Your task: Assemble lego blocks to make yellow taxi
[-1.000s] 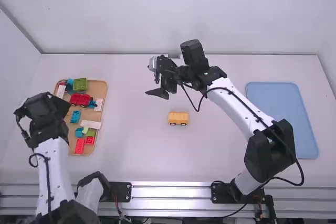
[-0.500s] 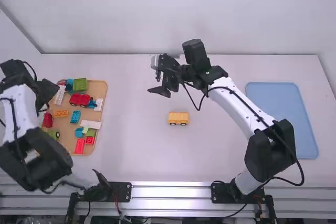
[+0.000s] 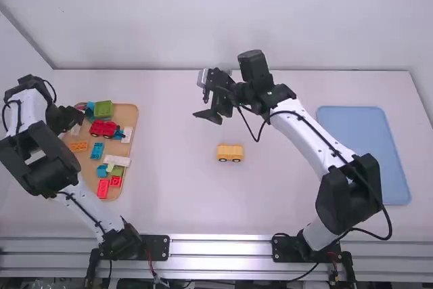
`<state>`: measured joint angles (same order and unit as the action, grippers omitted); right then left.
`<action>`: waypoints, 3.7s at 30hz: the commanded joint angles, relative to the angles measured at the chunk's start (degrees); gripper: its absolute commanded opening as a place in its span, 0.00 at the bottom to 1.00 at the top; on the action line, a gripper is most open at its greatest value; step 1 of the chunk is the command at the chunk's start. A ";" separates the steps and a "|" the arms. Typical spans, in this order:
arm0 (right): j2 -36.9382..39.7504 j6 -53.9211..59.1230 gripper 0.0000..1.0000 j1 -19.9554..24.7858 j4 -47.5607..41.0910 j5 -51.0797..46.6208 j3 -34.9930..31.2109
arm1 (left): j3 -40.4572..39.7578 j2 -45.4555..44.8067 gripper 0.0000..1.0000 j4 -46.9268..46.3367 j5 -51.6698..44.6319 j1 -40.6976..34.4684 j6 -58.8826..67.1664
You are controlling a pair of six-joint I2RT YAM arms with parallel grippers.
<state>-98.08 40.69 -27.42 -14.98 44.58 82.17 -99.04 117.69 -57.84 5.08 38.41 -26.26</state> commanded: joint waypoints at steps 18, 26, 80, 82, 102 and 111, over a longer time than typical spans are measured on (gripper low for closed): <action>0.98 -0.20 0.99 0.44 -1.92 -2.86 1.38 | 2.78 2.56 0.99 -0.22 -2.51 0.74 -40.00; 0.98 -0.20 0.99 0.48 -2.36 -2.89 1.38 | 8.15 2.56 0.96 7.17 -2.60 0.61 -35.23; 0.98 -0.20 0.99 0.50 -3.91 -4.79 1.38 | 17.40 2.56 0.41 19.65 0.15 0.94 -12.76; 0.98 -0.17 0.99 0.50 -3.89 -4.79 1.38 | 17.49 2.56 0.40 19.50 0.55 0.92 -12.90; 0.98 3.23 0.99 0.48 -6.43 -5.68 1.38 | 18.01 2.56 0.41 17.62 6.32 1.14 -12.90; 0.98 3.28 0.99 0.50 -6.51 -5.64 1.38 | 18.01 2.56 0.32 18.21 5.99 1.01 -8.37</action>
<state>-98.06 43.94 -27.16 -21.23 38.59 82.17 -81.73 119.94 -39.33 10.44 39.11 -36.84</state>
